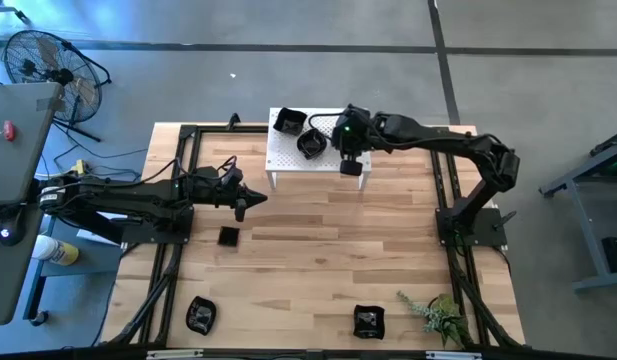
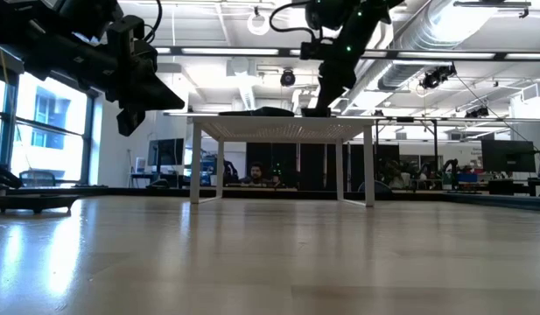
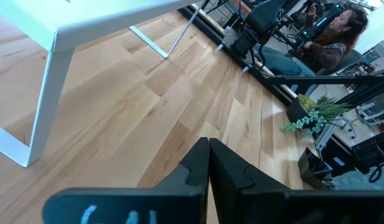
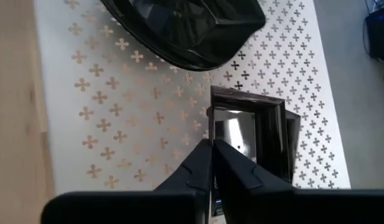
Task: Pick & Place Mini shaped plates
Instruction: Stack the black square plate on top of the black square plates on the shelf
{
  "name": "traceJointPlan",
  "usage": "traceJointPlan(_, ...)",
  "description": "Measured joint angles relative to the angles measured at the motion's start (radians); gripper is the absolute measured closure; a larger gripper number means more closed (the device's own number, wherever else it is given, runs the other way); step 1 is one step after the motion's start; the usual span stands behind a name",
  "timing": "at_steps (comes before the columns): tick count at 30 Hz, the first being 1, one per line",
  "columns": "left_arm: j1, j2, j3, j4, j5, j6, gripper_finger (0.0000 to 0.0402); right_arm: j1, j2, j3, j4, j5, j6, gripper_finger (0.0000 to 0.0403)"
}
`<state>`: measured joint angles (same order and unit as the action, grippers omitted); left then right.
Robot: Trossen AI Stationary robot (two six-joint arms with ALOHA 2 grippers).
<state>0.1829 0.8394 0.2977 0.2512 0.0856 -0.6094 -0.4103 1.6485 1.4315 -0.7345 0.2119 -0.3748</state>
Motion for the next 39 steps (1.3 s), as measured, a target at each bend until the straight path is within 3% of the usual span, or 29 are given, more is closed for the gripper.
traceJointPlan(11, 0.0, 0.0, 0.0, 0.0, 0.0, 0.001, 0.0397, 0.019, -0.034, 0.0, 0.003, 0.093, 0.056, 0.0395)
traceJointPlan(20, 0.0, 0.0, 0.0, 0.0, 0.0, 0.001, 0.0397, 0.004, -0.002, -0.002, 0.015, 0.069, 0.133, 0.0359)
traceJointPlan(27, 0.0, 0.0, 0.0, 0.0, 0.0, 0.0, 0.0397, 0.004, -0.005, -0.005, 0.039, 0.064, 0.188, 0.0306)
traceJointPlan(31, 0.0, 0.0, 0.0, 0.0, 0.0, 0.0, 0.0397, -0.006, -0.008, -0.006, 0.039, -0.021, 0.201, 0.0292)
traceJointPlan(35, 0.0, 0.0, 0.0, 0.0, 0.0, 0.0, 0.0397, -0.022, -0.008, -0.006, 0.03, -0.037, 0.218, 0.0317)
traceJointPlan(39, 0.0, 0.0, 0.0, 0.0, 0.0, 0.0, 0.0397, -0.037, -0.008, -0.006, 0.028, -0.028, 0.218, 0.0372)
